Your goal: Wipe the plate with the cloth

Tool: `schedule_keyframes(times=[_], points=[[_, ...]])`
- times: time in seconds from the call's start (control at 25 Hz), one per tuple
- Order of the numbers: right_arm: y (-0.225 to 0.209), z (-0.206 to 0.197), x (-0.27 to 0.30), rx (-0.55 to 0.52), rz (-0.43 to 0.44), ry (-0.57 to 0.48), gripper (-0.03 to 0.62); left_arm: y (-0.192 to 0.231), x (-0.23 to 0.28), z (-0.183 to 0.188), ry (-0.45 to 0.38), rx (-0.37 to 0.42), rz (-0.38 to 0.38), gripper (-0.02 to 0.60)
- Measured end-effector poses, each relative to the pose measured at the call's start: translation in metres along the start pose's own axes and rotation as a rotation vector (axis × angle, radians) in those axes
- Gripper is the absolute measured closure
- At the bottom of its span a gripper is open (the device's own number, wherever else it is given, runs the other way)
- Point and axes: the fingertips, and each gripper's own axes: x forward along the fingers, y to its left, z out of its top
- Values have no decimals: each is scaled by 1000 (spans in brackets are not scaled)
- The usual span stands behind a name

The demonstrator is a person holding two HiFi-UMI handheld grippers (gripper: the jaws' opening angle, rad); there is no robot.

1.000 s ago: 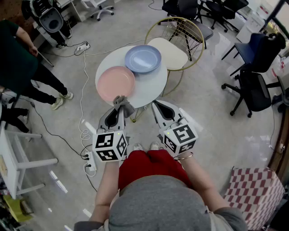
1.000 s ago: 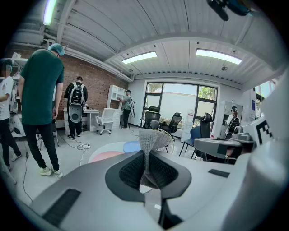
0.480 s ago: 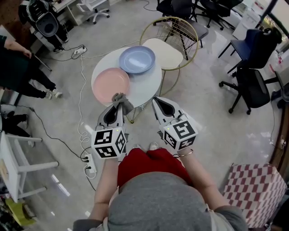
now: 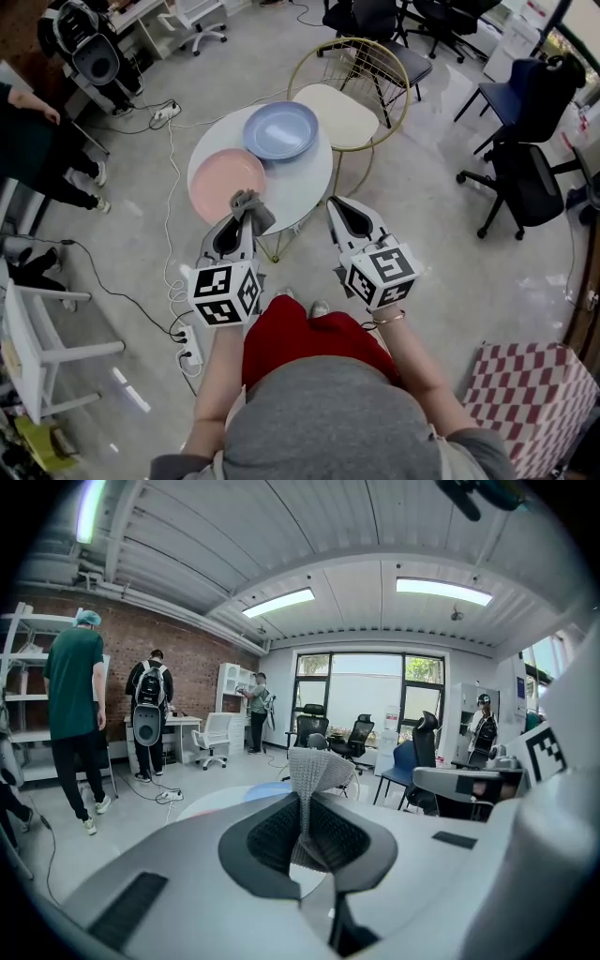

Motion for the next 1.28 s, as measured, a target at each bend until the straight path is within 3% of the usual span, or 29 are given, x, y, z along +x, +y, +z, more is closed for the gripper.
schedule_keyframes(times=[0.4,0.84,1.28], points=[[-39,19,35,53,-35,-10,565,23,60,31,30,29,-8,548],[-105,30,138,98,-115,37,565,73,181,68,76,23,-58,548],[-143,23,219,140,-202,100,565,118,275,76,142,18,-128,548]])
